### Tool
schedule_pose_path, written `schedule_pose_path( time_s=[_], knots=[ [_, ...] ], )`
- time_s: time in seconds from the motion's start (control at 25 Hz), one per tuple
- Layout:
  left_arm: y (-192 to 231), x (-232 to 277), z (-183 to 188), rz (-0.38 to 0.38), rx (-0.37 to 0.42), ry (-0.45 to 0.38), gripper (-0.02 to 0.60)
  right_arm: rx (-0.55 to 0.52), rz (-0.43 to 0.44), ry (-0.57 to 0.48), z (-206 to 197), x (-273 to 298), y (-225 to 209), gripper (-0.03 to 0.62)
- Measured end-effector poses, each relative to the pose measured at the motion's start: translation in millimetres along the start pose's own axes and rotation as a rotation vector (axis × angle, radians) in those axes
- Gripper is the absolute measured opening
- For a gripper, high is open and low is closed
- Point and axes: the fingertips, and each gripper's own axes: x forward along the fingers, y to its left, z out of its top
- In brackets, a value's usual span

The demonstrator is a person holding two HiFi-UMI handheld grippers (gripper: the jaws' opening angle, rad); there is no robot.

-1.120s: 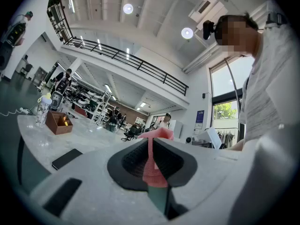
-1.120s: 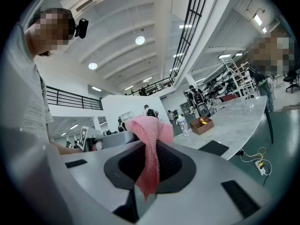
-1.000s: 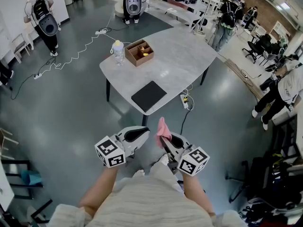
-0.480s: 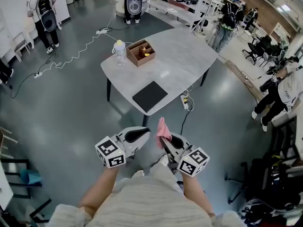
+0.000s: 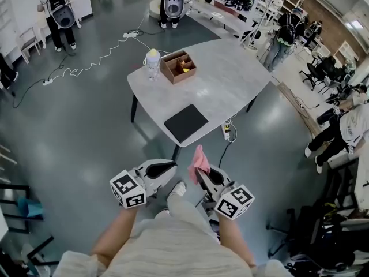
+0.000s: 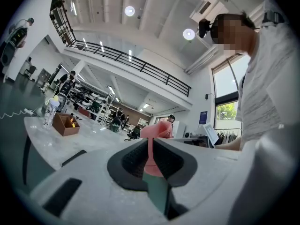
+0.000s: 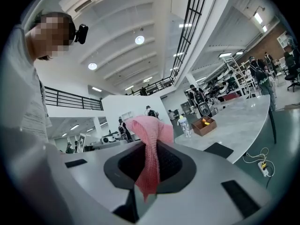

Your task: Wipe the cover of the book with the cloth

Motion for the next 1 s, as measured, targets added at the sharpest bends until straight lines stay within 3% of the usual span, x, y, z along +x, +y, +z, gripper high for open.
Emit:
schedule_pose_path(
  time_s=[0.2,0.32,0.52,0.76,1.0],
  knots=[
    [46.2,30.2,7.7,0.019,-0.008,0.014,0.041,-0.010,0.025,0.000,12.7,32.2,-36.5,0.046],
    [75.1,58.0,12.8,0.008,-0.037,0.033,0.041,-0.027,0.024,-0.008,26.8,50.1,-68.1,0.046],
    [122.3,112.2,31.1,-0.042,-0.012,0.067,0.041,-0.041,0.004,-0.026,59.2,77.9,-125.8,0.046],
    [170.3,162.6,38.4,-0.048,0.014,0.108,0.035,-0.045,-0.105,0.020,72.3,96.1,-205.7,0.046],
    [221.6,178.3,40.0,-0.023,0.016,0.121,0.035,-0.078,-0.206,0.154,53.2,131.3,-267.7,0.046]
  ],
)
